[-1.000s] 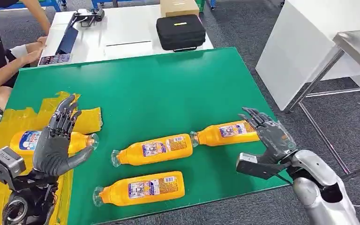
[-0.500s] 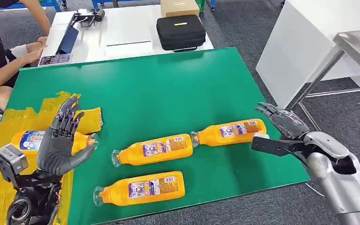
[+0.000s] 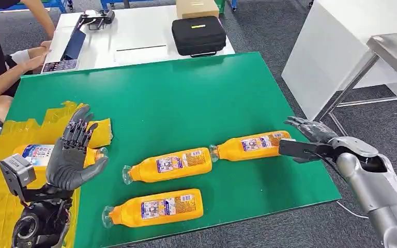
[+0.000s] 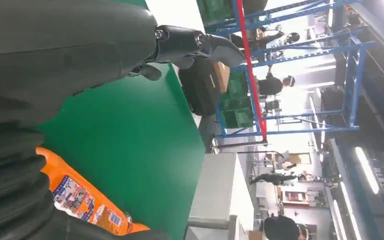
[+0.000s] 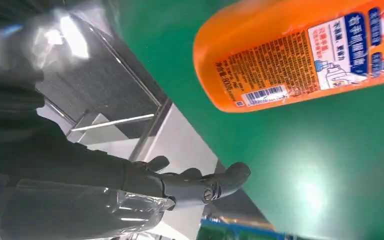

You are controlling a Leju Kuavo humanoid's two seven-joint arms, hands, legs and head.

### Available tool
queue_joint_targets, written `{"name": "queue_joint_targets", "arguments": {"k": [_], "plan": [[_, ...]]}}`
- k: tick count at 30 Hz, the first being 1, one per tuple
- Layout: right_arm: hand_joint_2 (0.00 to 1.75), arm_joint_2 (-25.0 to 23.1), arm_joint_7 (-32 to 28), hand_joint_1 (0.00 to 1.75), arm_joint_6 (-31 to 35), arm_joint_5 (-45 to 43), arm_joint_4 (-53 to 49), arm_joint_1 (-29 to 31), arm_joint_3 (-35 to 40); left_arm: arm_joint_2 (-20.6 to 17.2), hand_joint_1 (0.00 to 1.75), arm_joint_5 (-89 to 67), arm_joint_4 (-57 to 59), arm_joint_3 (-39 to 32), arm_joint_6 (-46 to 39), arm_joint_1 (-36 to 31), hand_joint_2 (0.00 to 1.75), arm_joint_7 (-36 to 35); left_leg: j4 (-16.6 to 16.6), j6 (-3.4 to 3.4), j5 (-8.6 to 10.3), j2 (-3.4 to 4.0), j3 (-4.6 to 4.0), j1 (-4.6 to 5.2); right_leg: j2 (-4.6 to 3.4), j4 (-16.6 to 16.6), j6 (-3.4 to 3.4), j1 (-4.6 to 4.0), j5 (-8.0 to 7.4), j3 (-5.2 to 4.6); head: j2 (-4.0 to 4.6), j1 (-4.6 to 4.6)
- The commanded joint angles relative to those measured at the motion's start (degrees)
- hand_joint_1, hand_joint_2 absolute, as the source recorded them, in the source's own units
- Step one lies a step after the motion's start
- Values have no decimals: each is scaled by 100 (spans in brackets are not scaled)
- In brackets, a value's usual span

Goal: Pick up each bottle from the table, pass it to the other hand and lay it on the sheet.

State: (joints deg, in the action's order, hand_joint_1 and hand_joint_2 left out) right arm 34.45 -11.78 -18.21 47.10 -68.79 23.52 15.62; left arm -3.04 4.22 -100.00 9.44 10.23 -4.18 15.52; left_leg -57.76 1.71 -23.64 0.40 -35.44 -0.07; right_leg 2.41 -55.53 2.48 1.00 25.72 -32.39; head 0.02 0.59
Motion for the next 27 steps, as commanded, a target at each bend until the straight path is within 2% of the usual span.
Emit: {"name": "queue_joint_targets", "arguments": {"k": [1, 6, 9, 10, 16, 19, 21, 27], "plan": [[175, -340, -60, 0, 37, -122, 1347, 855, 889, -60, 0, 46, 420, 95, -22, -145, 175, 8, 11, -9, -7, 10, 32, -2, -29, 13, -12, -1, 2, 30, 0, 0], [175, -406, -54, 0, 33, -111, 1432, 937, 991, -53, 0, 49, 426, 99, -23, -144, 175, 12, 12, -11, -8, 10, 38, -2, -32, 15, -14, -1, 4, 36, 0, 0], [175, -966, -183, 0, 195, -154, 2148, 1605, 1968, -27, 0, 26, 465, 64, -131, -172, 175, 22, 11, -10, -9, 19, 36, -4, -35, 15, -13, -2, 1, 33, 0, 0], [175, -1225, -225, 0, 219, -207, 2587, 1937, 2558, -8, 0, 18, 430, -11, -219, -126, 175, 11, 13, -10, -12, 25, 46, -5, -46, 18, -16, -4, 1, 45, 0, -2], [175, -1233, -199, 0, 127, -189, 2678, 1966, 2712, -9, 0, 19, 453, -2, -232, -132, 175, 4, 6, -7, -5, 0, 26, -1, -17, 5, -12, 0, 5, 30, 0, 0], [175, -1274, 254, 0, -189, 207, 2957, 2129, 3191, 11, 0, 46, 540, -3, -266, -175, 175, -27, 6, -7, -7, -8, 29, -2, -11, 6, -13, 0, 6, 34, 0, -2], [175, -1278, 289, 0, -259, 246, 3032, 2143, 3271, 16, 0, 52, 555, 2, -269, -179, 175, -35, 10, -12, -13, -2, 52, -2, -28, 10, -20, 1, 11, 55, 0, -2], [175, -1177, 460, 0, -562, 302, 3275, 2111, 3516, 61, 0, 71, 648, 5, -264, -192, 175, -87, 6, -4, 0, -22, 19, -3, 8, 8, -9, -2, 4, 27, 0, 0]]}}
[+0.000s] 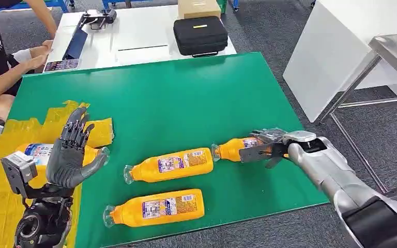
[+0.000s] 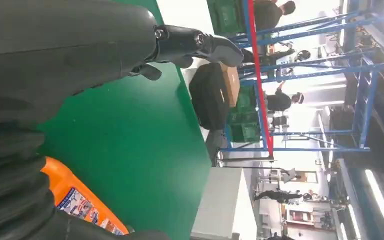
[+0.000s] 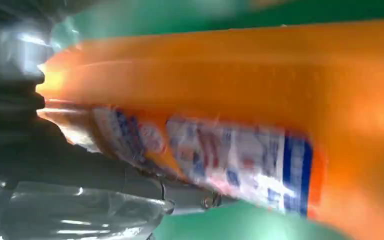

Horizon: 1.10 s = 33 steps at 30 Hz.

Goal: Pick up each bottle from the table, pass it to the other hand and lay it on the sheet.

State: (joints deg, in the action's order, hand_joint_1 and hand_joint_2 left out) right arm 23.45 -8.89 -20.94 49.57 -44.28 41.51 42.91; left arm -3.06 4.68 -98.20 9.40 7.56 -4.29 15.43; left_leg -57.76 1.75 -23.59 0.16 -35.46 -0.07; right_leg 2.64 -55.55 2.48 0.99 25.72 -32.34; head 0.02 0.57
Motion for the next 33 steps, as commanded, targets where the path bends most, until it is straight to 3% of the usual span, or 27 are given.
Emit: {"name": "queue_joint_targets", "arguments": {"k": [1, 12, 13, 14, 15, 23, 27, 30, 33], "plan": [[175, -57, 213, 0, -286, 47, 818, 296, 812, 63, 0, 27, 495, 13, 7, -186, 175, -85, 9, -10, -9, -2, 35, -3, -18, 13, -13, -1, 8, 38, 0, 0], [175, 80, 423, 0, -81, 65, 650, 234, 790, 50, 0, 45, 681, 61, 22, -276, 175, -134, 8, -10, -4, -14, 44, -2, -10, 14, -15, 2, 9, 48, 0, 0], [175, 93, 446, 9, -9, 64, 619, 214, 758, 46, 0, 48, 704, 68, 19, -286, 175, -134, 7, -7, -1, -13, 35, -1, -5, 11, -11, 2, 5, 39, 0, 0], [175, 101, 471, 73, 110, 69, 579, 189, 709, 40, 0, 53, 714, 73, 12, -285, 175, -134, 5, -4, 1, -13, 30, 0, -1, 9, -8, 2, 4, 32, -2, 0], [175, 89, 548, 175, 455, 47, 525, 124, 550, 49, 0, 63, 718, 60, -24, -267, 175, -138, 8, -7, -1, -15, 40, -1, -5, 13, -12, 2, 6, 44, 0, 0], [175, -37, 1169, 175, 1677, 13, -211, -336, -236, 40, 0, 28, 539, 18, -171, -59, 175, -208, 7, -2, -3, 0, 40, 0, -20, 10, -11, 2, 6, 41, 0, 0], [175, -26, 1280, 175, 1731, 20, -432, -453, -336, 29, 0, 26, 482, 8, -178, -9, 175, -211, 6, -4, -5, 4, 42, 1, -25, 9, -13, 2, 8, 42, 0, 2], [175, -74, 1545, 175, 2052, -96, -1323, -1043, -994, 48, 0, 5, 381, -24, -215, 85, 175, -240, 5, 0, -3, 1, 33, -2, -18, 10, -9, -2, 5, 36, 0, 2], [175, -70, 1606, 175, 2039, -55, -1449, -1119, -1021, 48, 0, 3, 357, -26, -217, 101, 175, -244, 3, -3, -7, 1, 42, -2, -24, 8, -13, 0, 11, 44, 0, -2]]}}
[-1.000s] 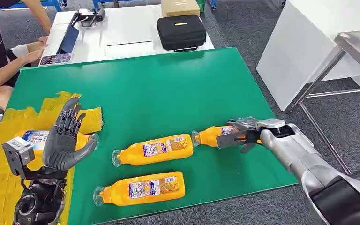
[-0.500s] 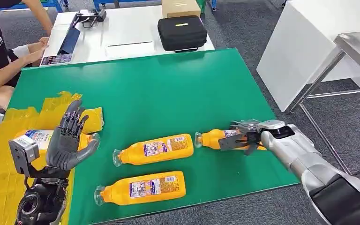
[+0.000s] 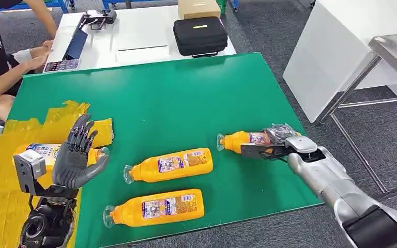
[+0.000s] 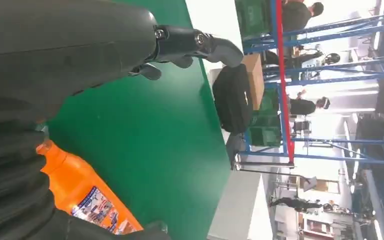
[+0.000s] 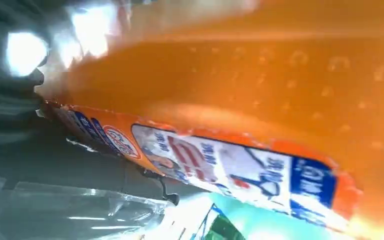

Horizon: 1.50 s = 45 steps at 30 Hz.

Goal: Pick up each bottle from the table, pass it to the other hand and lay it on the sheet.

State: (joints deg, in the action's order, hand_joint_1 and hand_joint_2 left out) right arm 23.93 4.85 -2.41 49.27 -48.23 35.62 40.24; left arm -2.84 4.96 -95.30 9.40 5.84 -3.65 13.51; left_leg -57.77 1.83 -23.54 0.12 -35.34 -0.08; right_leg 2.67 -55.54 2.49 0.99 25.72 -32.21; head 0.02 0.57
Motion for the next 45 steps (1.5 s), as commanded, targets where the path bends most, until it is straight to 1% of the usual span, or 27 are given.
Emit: {"name": "queue_joint_targets", "arguments": {"k": [1, 3, 5, 6, 7, 8, 9, 10, 12, 13, 15, 16, 18, 20, 21, 22, 24, 27, 33, 34, 35, 36, 37, 38, 42, 43, 45], "plan": [[175, -118, 232, 175, 186, -24, -1054, -529, -755, 26, 0, -26, 66, -26, -44, 36, 175, -52, 3, -9, -9, 7, 18, 0, -25, 4, -12, 1, 7, 18, 0, 4], [175, -118, 232, 175, 186, -24, -1054, -529, -755, 26, 0, -26, 66, -26, -44, 36, 175, -52, 3, -5, -3, 5, 4, 0, -15, 4, -7, 1, 2, 5, 0, 0], [175, -262, 239, 175, 550, -126, -1404, -817, -1218, 52, 0, -62, 7, -59, -74, 79, 175, -83, 2, -6, -4, 5, 7, 1, -17, 3, -8, 2, 3, 8, 0, 0], [175, -377, 242, 175, 833, -218, -1812, -1092, -1537, 67, 0, -87, -69, -78, -76, 134, 175, -101, 3, -14, -16, 10, 36, 0, -38, 6, -19, 3, 14, 37, 0, 0], [175, -441, 242, 175, 994, -270, -2028, -1233, -1689, 72, 0, -103, -106, -81, -74, 160, 175, -115, 5, -9, -7, 4, 14, -2, -20, 8, -12, 0, 5, 17, -2, 0], [175, -510, 276, 175, 1143, -312, -2359, -1437, -1855, 80, 0, -124, -159, -81, -68, 195, 175, -139, 8, -15, -16, 7, 38, -3, -35, 12, -20, 0, 14, 41, 0, 0], [175, -690, 93, 175, 1645, -533, -2633, -1631, -2148, 87, 0, -150, -194, -72, -57, 217, 175, -170, 7, -11, -9, 6, 16, -3, -23, 10, -14, -1, 6, 18, 0, 0], [175, -1064, -490, 175, 2278, -1194, -3107, -1995, -2563, 88, 0, -159, -272, -21, -25, 246, 175, -250, 10, -16, -17, 9, 34, -5, -34, 13, -20, -2, 15, 36, 0, 0], [175, -1466, -937, 175, 2686, -1717, -3764, -2453, -2752, 78, 0, -236, -350, 116, -61, 211, 175, -330, 14, -21, -22, 10, 43, -7, -37, 15, -25, -4, 20, 44, 0, -5], [175, -1652, -1129, 175, 2910, -1959, -3974, -2607, -2810, 62, 0, -235, -368, 196, -55, 161, 175, -341, 8, -16, -14, 8, 18, -7, -23, 8, -19, -6, 12, 20, 0, 0], [175, -1874, -1407, 175, 3204, -2310, -4215, -2781, -2805, 43, 0, -250, -420, 363, -31, 63, 175, -365, 7, -23, -25, 4, 30, -9, -27, 4, -26, -7, 24, 32, 0, 4], [175, -1980, -1588, 175, 3325, -2492, -4309, -2824, -2763, 33, 0, -256, -446, 477, 13, -18, 175, -369, 5, -17, -15, -18, 14, -9, -1, 4, -19, -9, 19, 21, 0, 2], [175, -2088, -1751, 175, 3489, -2629, -4388, -2827, -2616, 69, 0, -244, -461, 656, 74, -167, 175, -446, 2, -13, -7, -18, -4, -12, 9, 2, -16, -10, 15, 2, 0, 2], [175, -2231, -2142, 175, 3410, -3340, -4339, -2721, -2386, 61, 0, -146, -501, 900, 239, -338, 175, -471, -3, -18, -17, -14, 7, -12, -2, -3, -25, -9, 25, 13, 0, 0], [175, -2257, -2150, 175, 3431, -3350, -4294, -2681, -2332, 68, 0, -135, -513, 936, 242, -361, 175, -488, -2, -20, -21, -9, 19, -12, -12, -1, -27, -8, 27, 24, 0, 2], [175, -2277, -2144, 175, 3427, -3440, -4250, -2636, -2257, 57, 0, -128, -533, 986, 238, -388, 175, -512, 0, -17, -14, -5, 4, -10, -10, -1, -22, -6, 18, 5, 0, 2], [175, -2303, -2069, 175, 2963, -4056, -4059, -2431, -1942, 1, 0, 90, -549, 1147, 396, -500, 175, -485, 0, -16, -11, -6, -1, -10, -8, 0, -21, -6, 15, 1, -2, -2], [175, -2417, -1824, 175, 2663, -4147, -3736, -2136, -1569, -7, 0, 169, -537, 1339, 473, -661, 175, -485, 2, -18, -12, 7, 8, -8, -22, 1, -25, -4, 12, 6, 0, -2], [175, -2634, -1668, 175, 2332, -4162, -3366, -1695, -1095, 37, 0, 250, -679, 1601, 496, -804, 175, -552, 3, -14, -14, 17, 19, -6, -33, 0, -27, -3, 14, 16, 0, 0], [175, -2648, -1663, 175, 2326, -4164, -3342, -1674, -1070, 44, 0, 252, -686, 1610, 483, -815, 175, -569, 1, -9, -6, 10, 2, -7, -17, -1, -21, -6, 9, 2, 0, 0], [175, -2648, -1663, 175, 2326, -4164, -3342, -1674, -1070, 44, 0, 252, -686, 1610, 483, -815, 175, -569, 4, -8, -4, 7, 4, -5, -12, 1, -19, -4, 8, 4, 0, 0], [175, -2634, -1666, 175, 2325, -4164, -3340, -1679, -1074, 37, 0, 252, -684, 1606, 483, -813, 175, -569, 6, -17, -19, 16, 39, -8, -39, 5, -31, -4, 21, 38, 0, 0], [175, -2611, -1661, 175, 2308, -4162, -3346, -1676, -1054, 24, 0, 252, -675, 1613, 487, -821, 175, -568, 5, -7, -3, 6, 6, -6, -10, 3, -18, -4, 8, 7, -2, 0], [175, -2594, -1632, 175, 2189, -4153, -3310, -1619, -942, 17, 0, 253, -679, 1633, 492, -843, 175, -568, 8, -10, -8, 6, 22, -6, -18, 7, -22, -3, 14, 23, 0, 0], [175, -2538, -1565, 175, 1791, -4034, -3039, -1291, -320, 46, 0, 182, -693, 1703, 446, -953, 175, -583, 2, -9, -10, 14, 17, -6, -26, 2, -21, -3, 12, 16, 0, -2], [175, -2519, -1558, 175, 1738, -3994, -3017, -1261, -233, 45, 0, 182, -680, 1709, 449, -965, 175, -583, 3, -6, -3, 9, 2, -5, -14, 1, -18, -2, 7, 2, 0, -2], [175, -2505, -1527, 175, 1664, -3907, -2993, -1220, -92, 45, 0, 184, -633, 1707, 445, -996, 175, -586, 4, -11, -7, 12, 19, -6, -26, 3, -24, -2, 12, 19, 0, -2]]}}
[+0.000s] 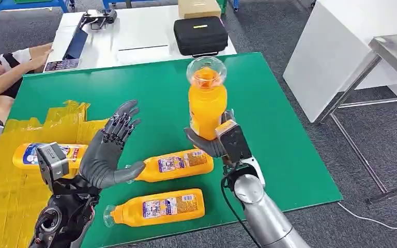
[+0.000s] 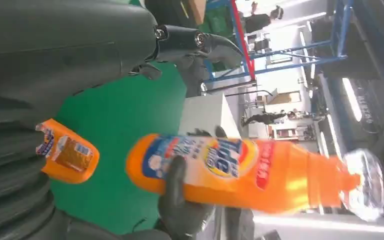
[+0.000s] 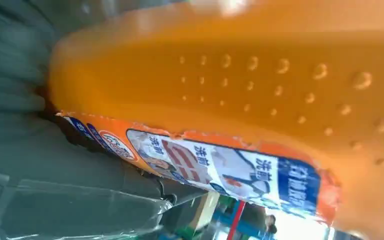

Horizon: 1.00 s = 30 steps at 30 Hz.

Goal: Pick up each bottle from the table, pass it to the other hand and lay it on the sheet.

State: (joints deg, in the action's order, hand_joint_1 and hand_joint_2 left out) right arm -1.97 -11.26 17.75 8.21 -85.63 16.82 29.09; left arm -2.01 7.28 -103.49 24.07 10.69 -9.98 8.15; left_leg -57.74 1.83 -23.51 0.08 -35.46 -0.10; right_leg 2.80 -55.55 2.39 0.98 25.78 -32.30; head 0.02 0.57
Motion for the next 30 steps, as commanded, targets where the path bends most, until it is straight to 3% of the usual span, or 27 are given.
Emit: {"name": "queue_joint_targets", "arguments": {"k": [1, 4, 11, 16, 20, 21, 22, 30], "plan": [[175, 85, 84, 175, -353, 198, 747, 659, 1023, -38, 0, -48, 186, 240, -40, -363, 175, -50, 1, -7, -4, 7, 15, -4, -21, 4, -10, -2, 2, 15, 0, -2], [175, 85, 84, 175, -353, 198, 747, 659, 1023, -38, 0, -48, 186, 240, -40, -363, 175, -50, 4, -9, -6, 3, 23, -4, -21, 7, -12, -2, 5, 23, 0, 0], [175, 247, 627, 175, -1132, 752, 745, 908, 1631, -7, 0, -3, 274, 162, -40, -502, 175, -31, 2, -9, -7, 4, 22, -3, -23, 5, -11, -1, 6, 22, 0, 0], [175, 257, 626, 175, -1132, 759, 754, 890, 1626, -7, 0, -2, 268, 155, -39, -500, 175, -31, 1, -7, -6, 4, 19, -4, -19, 5, -9, -2, 4, 19, 0, 0], [175, 336, 649, 175, -1329, 1350, 765, 860, 1755, 0, 0, 7, 207, 53, -20, -467, 175, -21, 2, -5, -3, 2, 13, -1, -14, 5, -7, 0, 3, 13, 0, 0], [175, 346, 640, 175, -1328, 1455, 794, 861, 1783, 0, 0, 8, 201, 41, -15, -471, 175, -21, 4, -13, -17, 7, 50, -4, -39, 11, -19, -1, 15, 51, 0, -2], [175, 341, 637, 175, -1331, 1537, 834, 859, 1773, 6, 0, 9, 196, 37, -4, -477, 175, -21, 2, -7, -6, 1, 19, -4, -16, 6, -9, -2, 5, 21, 0, -2], [175, 212, 574, 175, -1421, 1756, 1066, 966, 1806, 30, 0, -151, 85, 134, -71, -453, 175, -26, 1, -7, -5, 2, 16, -3, -16, 5, -9, -2, 4, 17, 0, -2]]}}
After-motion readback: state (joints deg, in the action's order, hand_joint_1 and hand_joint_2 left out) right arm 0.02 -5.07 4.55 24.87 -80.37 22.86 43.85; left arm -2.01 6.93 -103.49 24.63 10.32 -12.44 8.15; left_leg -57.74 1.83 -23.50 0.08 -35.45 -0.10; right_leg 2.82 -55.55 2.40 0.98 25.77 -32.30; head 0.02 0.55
